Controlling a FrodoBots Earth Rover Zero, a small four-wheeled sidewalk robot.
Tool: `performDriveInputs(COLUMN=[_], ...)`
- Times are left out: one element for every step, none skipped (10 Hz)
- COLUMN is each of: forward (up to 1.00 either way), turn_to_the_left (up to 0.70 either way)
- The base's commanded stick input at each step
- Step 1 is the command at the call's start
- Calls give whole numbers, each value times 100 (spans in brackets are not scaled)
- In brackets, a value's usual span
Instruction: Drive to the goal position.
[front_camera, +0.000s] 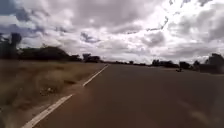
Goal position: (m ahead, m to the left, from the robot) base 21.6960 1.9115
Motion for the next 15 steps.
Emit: performDriveInputs(forward=[70, 70, 70, 70, 70, 70, 70, 70, 70, 70, 70, 70, 70, 70, 70], turn_to_the_left=[0, 0, 0, 0, 0, -1, -2, -35, -35, -35, -10, -2, 0, 0, 0])
